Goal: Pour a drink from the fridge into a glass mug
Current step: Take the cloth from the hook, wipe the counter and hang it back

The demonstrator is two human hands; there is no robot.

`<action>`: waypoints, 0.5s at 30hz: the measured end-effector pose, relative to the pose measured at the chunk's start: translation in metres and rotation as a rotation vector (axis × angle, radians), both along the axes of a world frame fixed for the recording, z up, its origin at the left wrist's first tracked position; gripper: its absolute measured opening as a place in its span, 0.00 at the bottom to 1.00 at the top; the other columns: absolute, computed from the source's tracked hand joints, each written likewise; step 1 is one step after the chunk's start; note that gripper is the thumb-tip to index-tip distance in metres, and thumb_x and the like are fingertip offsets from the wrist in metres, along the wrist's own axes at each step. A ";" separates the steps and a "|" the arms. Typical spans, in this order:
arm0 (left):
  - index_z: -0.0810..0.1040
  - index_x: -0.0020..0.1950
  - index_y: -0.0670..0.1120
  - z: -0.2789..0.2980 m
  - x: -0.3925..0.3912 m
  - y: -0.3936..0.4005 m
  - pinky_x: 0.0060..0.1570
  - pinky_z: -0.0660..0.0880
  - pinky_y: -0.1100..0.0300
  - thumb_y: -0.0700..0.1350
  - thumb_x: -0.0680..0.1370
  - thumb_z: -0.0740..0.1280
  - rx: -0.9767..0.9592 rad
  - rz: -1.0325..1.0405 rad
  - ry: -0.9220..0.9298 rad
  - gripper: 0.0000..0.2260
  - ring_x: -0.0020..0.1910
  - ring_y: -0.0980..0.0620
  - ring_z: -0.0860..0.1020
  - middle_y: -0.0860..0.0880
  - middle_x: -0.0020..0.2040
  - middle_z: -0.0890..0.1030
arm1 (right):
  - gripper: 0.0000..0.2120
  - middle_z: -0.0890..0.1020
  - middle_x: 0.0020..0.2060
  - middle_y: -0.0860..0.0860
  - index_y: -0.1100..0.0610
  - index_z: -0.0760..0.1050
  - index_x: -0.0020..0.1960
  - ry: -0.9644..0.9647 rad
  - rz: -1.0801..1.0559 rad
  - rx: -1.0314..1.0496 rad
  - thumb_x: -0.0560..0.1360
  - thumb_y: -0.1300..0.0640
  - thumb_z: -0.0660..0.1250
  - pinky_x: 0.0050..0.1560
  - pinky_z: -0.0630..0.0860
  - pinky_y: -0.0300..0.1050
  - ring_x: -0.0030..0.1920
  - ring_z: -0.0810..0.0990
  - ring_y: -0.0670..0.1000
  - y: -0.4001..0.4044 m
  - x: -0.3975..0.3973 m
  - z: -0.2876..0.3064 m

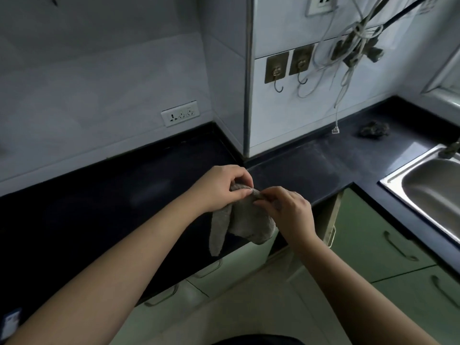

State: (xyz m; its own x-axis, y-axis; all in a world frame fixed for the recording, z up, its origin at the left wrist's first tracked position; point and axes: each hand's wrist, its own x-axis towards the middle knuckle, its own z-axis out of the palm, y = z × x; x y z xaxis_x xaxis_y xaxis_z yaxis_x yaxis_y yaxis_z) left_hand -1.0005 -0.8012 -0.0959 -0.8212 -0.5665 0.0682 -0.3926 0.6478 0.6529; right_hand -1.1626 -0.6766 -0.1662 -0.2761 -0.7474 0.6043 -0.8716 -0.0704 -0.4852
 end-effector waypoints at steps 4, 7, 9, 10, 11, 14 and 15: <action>0.80 0.49 0.55 0.001 -0.020 0.004 0.39 0.70 0.68 0.50 0.77 0.71 -0.092 0.016 0.006 0.03 0.44 0.67 0.76 0.61 0.44 0.79 | 0.13 0.83 0.34 0.49 0.58 0.80 0.43 -0.028 -0.047 0.025 0.67 0.51 0.78 0.36 0.79 0.45 0.33 0.81 0.51 0.004 -0.013 0.006; 0.77 0.49 0.56 0.004 -0.029 0.007 0.38 0.70 0.63 0.51 0.79 0.68 -0.168 0.019 0.005 0.01 0.40 0.63 0.76 0.61 0.41 0.78 | 0.14 0.83 0.33 0.50 0.59 0.80 0.44 -0.042 -0.091 0.024 0.68 0.51 0.78 0.34 0.79 0.48 0.33 0.82 0.53 0.004 -0.019 0.011; 0.75 0.51 0.55 0.006 -0.033 0.008 0.40 0.73 0.58 0.50 0.80 0.65 -0.236 0.004 -0.006 0.02 0.40 0.58 0.77 0.58 0.41 0.78 | 0.13 0.82 0.32 0.50 0.60 0.79 0.44 -0.017 -0.099 -0.016 0.68 0.53 0.78 0.33 0.78 0.47 0.31 0.81 0.54 0.002 -0.021 0.013; 0.74 0.52 0.54 0.006 -0.036 0.007 0.40 0.72 0.57 0.50 0.81 0.63 -0.271 -0.003 -0.015 0.02 0.40 0.55 0.77 0.58 0.41 0.78 | 0.13 0.82 0.31 0.50 0.60 0.79 0.43 0.000 -0.103 -0.037 0.68 0.54 0.78 0.32 0.77 0.46 0.30 0.80 0.54 0.001 -0.022 0.015; 0.73 0.53 0.53 0.007 -0.039 0.006 0.39 0.71 0.57 0.50 0.82 0.62 -0.303 -0.009 -0.022 0.03 0.39 0.54 0.76 0.58 0.40 0.77 | 0.12 0.81 0.30 0.50 0.61 0.79 0.43 0.016 -0.108 -0.050 0.68 0.54 0.78 0.31 0.77 0.45 0.29 0.80 0.54 -0.001 -0.022 0.015; 0.71 0.56 0.50 0.006 -0.046 -0.002 0.38 0.70 0.56 0.50 0.83 0.60 -0.367 -0.032 -0.039 0.05 0.37 0.50 0.78 0.58 0.39 0.76 | 0.12 0.81 0.30 0.49 0.60 0.78 0.43 0.016 -0.126 -0.026 0.69 0.54 0.77 0.31 0.74 0.42 0.29 0.79 0.52 -0.010 -0.025 0.015; 0.71 0.56 0.50 0.006 -0.048 -0.006 0.38 0.70 0.56 0.51 0.83 0.60 -0.378 -0.041 -0.043 0.06 0.38 0.49 0.79 0.57 0.40 0.77 | 0.12 0.81 0.31 0.49 0.59 0.78 0.43 0.005 -0.131 -0.011 0.70 0.53 0.77 0.33 0.74 0.42 0.30 0.79 0.52 -0.013 -0.027 0.014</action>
